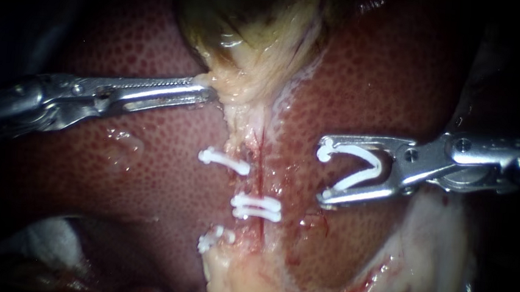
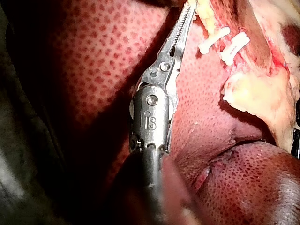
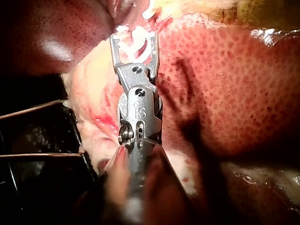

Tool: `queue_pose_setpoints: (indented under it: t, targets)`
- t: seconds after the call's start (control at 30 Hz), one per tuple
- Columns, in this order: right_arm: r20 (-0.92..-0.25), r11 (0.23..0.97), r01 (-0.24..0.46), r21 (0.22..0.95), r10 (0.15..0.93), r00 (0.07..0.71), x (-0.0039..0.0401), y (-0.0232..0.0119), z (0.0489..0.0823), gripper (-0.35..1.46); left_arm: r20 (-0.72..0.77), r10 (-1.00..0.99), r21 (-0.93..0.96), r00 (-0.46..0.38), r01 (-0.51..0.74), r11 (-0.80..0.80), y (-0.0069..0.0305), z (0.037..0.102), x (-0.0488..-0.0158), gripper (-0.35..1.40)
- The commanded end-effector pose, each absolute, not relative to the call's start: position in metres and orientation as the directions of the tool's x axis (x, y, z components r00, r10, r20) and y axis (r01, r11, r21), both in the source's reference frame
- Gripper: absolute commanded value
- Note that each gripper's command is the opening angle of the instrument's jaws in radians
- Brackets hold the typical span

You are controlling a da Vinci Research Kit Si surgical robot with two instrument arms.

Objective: Clipping third clip right tube

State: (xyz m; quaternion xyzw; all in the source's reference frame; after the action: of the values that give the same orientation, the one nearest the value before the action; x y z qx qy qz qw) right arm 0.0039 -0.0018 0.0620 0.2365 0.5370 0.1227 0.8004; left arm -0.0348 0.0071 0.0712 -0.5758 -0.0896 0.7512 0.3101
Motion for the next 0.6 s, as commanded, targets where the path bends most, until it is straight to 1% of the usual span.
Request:
queue_pose_setpoints:
  t: [0.03,0.33,0.6]
  targets:
    - [-0.802,0.858,0.057,0.510,0.450,0.393,0.0039,-0.0018,0.0620,0.50,-0.810,0.568,-0.491,-0.144,-0.362,-0.792,0.0071,0.0712,-0.0347,-0.35]
    - [-0.802,0.858,0.057,0.510,0.450,0.393,0.0039,-0.0018,0.0620,0.50,-0.806,0.574,-0.498,-0.142,-0.360,-0.789,0.0071,0.0709,-0.0342,-0.35]
    - [-0.802,0.858,0.057,0.510,0.450,0.393,0.0040,-0.0018,0.0620,0.50,-0.804,0.582,-0.506,-0.127,-0.368,-0.780,0.0080,0.0686,-0.0317,-0.35]
